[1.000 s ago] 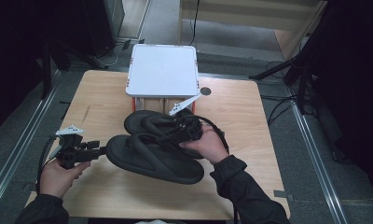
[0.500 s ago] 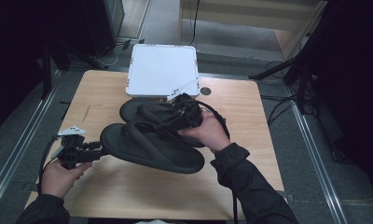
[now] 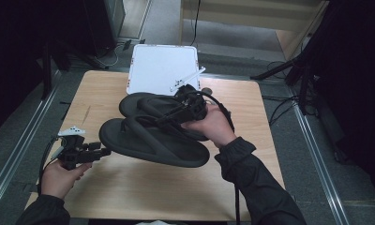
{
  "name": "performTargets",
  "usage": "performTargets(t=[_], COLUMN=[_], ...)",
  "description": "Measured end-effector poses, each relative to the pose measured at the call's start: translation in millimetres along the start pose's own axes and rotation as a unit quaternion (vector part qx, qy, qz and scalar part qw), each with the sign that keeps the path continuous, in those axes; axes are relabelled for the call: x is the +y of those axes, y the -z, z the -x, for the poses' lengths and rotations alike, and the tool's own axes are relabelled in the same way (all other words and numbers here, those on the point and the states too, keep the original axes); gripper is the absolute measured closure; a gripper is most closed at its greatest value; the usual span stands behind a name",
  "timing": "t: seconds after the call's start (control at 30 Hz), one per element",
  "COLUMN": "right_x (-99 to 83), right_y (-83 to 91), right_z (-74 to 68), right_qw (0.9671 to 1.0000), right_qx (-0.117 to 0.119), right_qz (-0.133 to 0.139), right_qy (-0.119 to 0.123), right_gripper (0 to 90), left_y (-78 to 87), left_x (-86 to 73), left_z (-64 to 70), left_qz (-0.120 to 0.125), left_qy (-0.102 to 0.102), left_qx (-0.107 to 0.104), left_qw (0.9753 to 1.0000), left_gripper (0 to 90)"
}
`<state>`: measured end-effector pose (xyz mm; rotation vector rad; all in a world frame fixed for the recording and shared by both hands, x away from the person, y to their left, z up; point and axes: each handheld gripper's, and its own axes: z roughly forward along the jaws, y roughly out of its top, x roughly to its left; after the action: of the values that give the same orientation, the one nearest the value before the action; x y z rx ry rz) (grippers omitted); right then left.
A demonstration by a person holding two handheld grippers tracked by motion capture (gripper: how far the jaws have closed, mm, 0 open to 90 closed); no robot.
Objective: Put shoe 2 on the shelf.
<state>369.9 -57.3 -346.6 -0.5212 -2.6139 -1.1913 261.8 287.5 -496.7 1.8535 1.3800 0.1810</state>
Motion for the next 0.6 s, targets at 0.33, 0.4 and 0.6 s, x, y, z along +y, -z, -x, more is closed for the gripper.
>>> performTargets(t=[0.33, 0.4, 0.6], right_x=[18.6, 23.3, 36.5], right_y=[6.8, 6.9, 7.8], right_z=[19.8, 26.9, 47.6], right_qw=[0.9985, 0.997, 0.9909], right_qx=[-0.045, -0.064, -0.11], right_qz=[0.019, 0.023, 0.037], right_qy=[-0.023, -0.036, -0.068], right_gripper=[76.3, 76.3, 76.3], left_y=[-1.0, -1.4, -2.0], left_x=[-0.2, -0.4, -0.1], left_z=[0.3, 0.2, 0.5], left_qz=[-0.001, 0.0, -0.002], left_qy=[0.0, 0.0, 0.001], left_qx=[0.001, 0.001, -0.002], left_qw=[1.0, 1.0, 1.0], left_gripper=[40.7, 40.7, 40.7])
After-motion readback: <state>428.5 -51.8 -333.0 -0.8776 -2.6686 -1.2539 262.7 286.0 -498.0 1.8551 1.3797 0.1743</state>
